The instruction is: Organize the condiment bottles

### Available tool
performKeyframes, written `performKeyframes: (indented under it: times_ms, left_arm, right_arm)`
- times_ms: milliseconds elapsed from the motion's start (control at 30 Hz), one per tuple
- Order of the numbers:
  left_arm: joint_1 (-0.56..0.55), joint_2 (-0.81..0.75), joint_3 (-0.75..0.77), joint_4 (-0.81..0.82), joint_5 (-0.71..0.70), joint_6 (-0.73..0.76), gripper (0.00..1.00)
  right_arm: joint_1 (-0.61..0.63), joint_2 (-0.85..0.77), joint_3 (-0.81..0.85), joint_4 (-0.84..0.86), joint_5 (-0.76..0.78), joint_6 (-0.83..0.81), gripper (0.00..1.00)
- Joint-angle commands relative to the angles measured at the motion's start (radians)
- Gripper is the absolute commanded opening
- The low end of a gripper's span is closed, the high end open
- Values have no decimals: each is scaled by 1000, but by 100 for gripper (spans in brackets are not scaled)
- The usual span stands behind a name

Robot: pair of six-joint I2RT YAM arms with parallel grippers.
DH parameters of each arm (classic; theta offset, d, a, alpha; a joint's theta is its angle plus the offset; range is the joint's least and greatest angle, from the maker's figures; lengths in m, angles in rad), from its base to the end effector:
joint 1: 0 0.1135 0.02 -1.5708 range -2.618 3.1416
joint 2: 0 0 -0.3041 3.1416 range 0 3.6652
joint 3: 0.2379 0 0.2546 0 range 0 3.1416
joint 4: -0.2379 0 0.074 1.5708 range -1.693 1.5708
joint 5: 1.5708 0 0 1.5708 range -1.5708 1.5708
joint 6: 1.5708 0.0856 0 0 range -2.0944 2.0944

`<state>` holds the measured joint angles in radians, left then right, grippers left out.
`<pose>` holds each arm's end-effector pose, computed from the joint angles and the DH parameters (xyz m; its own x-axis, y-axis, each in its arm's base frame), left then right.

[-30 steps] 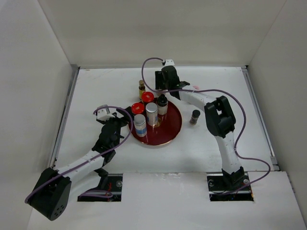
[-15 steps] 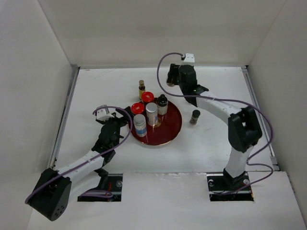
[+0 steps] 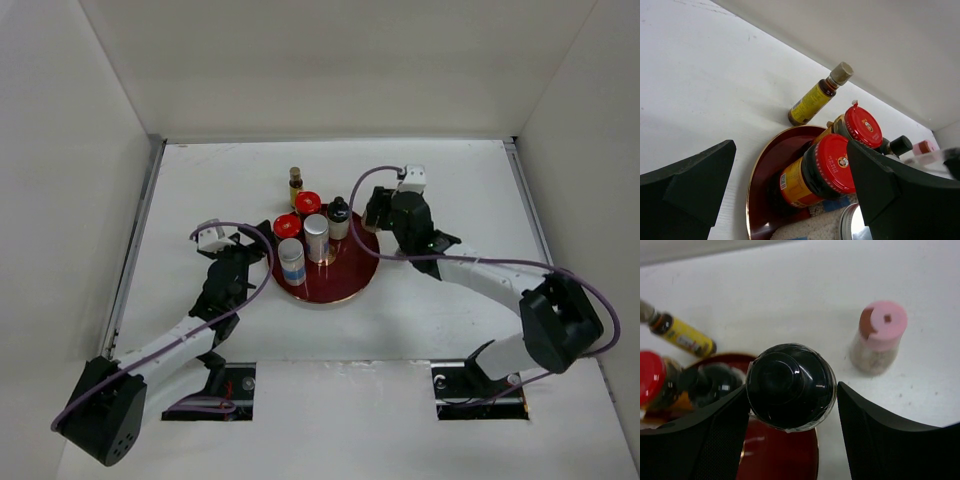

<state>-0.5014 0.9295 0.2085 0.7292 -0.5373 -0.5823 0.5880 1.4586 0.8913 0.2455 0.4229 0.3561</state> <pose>0.2062 -0.0630 0.2401 0.0257 -0.5529 -0.8329 -0.0260 0.8325 -0.5534 0.3283 0.1766 0.2852 -0.3100 0.1754 -0.9344 -0.0787 0.9747 0.2091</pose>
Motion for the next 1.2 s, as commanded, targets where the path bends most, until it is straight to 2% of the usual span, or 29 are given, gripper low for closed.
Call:
performKeyframes:
  times_ms: [0, 200, 500, 600, 667, 733, 833, 1033, 1167]
  left_arm:
    - [14, -43, -17, 52, -1, -10, 96]
    - [19, -23, -15, 56, 8, -16, 96]
    - [18, -6, -6, 56, 5, -14, 96]
    - [14, 11, 8, 55, 5, -13, 90]
    - [17, 22, 20, 52, 11, -17, 82]
    - [10, 17, 26, 42, 1, -17, 71]
    - [2, 2, 52, -2, -32, -22, 66]
    - [-44, 11, 144, -89, -99, -25, 71]
    - [-41, 57, 285, -192, -99, 9, 74]
  right_arm:
    - [66, -95, -31, 72, 8, 24, 55]
    - [137, -83, -86, 106, -7, 38, 55]
    - [143, 32, -72, 164, -7, 35, 56]
    - [143, 66, -69, 181, -4, 26, 57]
    - [143, 78, -75, 195, -4, 30, 58]
    - [141, 88, -75, 193, 0, 26, 61]
    - [141, 86, -92, 196, 5, 27, 66]
    - [143, 36, -118, 184, 10, 38, 87]
    - [147, -44, -140, 152, 22, 46, 91]
